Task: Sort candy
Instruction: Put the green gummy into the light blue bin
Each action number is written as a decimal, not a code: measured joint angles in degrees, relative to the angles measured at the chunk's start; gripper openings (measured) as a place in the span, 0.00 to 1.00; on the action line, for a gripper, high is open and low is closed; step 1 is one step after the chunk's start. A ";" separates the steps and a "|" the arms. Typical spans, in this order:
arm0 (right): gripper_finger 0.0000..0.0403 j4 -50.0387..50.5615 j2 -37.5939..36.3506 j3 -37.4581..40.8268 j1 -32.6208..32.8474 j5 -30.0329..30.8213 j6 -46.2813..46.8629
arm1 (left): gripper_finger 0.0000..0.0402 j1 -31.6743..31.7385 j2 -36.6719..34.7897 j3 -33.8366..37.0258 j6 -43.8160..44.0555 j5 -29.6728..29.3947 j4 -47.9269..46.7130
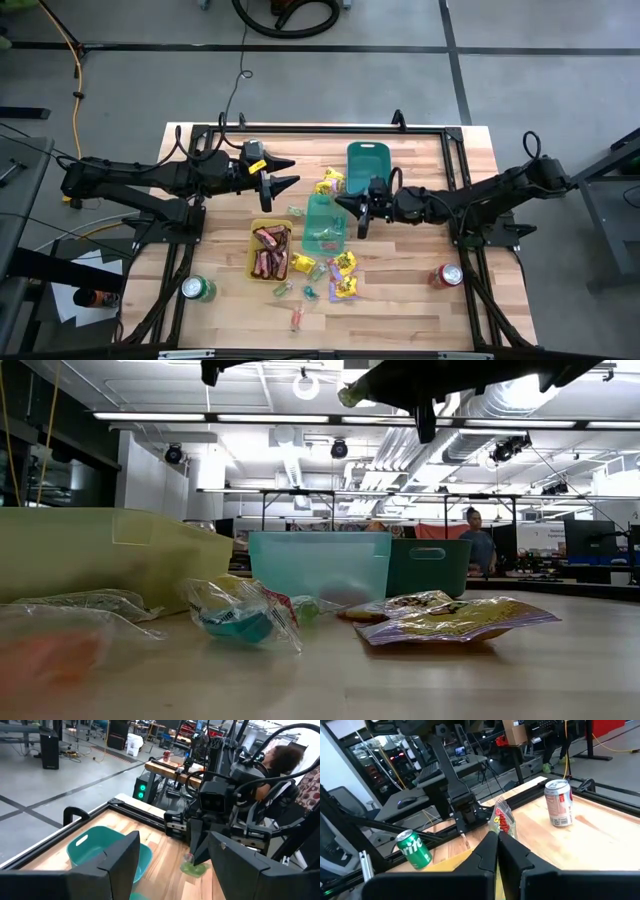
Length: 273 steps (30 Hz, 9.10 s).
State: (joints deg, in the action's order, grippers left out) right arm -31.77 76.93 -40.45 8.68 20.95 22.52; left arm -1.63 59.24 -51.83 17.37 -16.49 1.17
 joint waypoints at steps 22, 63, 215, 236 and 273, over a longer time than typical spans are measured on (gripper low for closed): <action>0.61 3.30 -3.57 0.00 -0.79 -0.47 0.13 | 0.56 0.00 0.00 0.00 -0.02 -0.15 -0.03; 0.61 11.84 -11.76 -0.04 1.92 0.07 13.08 | 0.56 16.31 43.38 -18.29 -15.08 24.91 -46.02; 0.61 66.44 40.29 -53.87 12.33 -13.66 -29.35 | 0.58 -4.76 -8.40 10.86 4.69 3.23 11.96; 0.36 68.54 51.21 -55.47 12.38 -15.15 -31.41 | 0.58 -4.76 -8.48 10.86 5.55 2.16 11.90; 0.00 31.18 -10.91 1.96 12.84 1.45 11.22 | 0.58 -4.79 -8.48 10.86 5.07 -0.90 12.37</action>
State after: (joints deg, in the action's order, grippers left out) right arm -0.59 66.02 -38.49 21.52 22.40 33.74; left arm -6.42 50.76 -40.97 22.44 -17.39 13.54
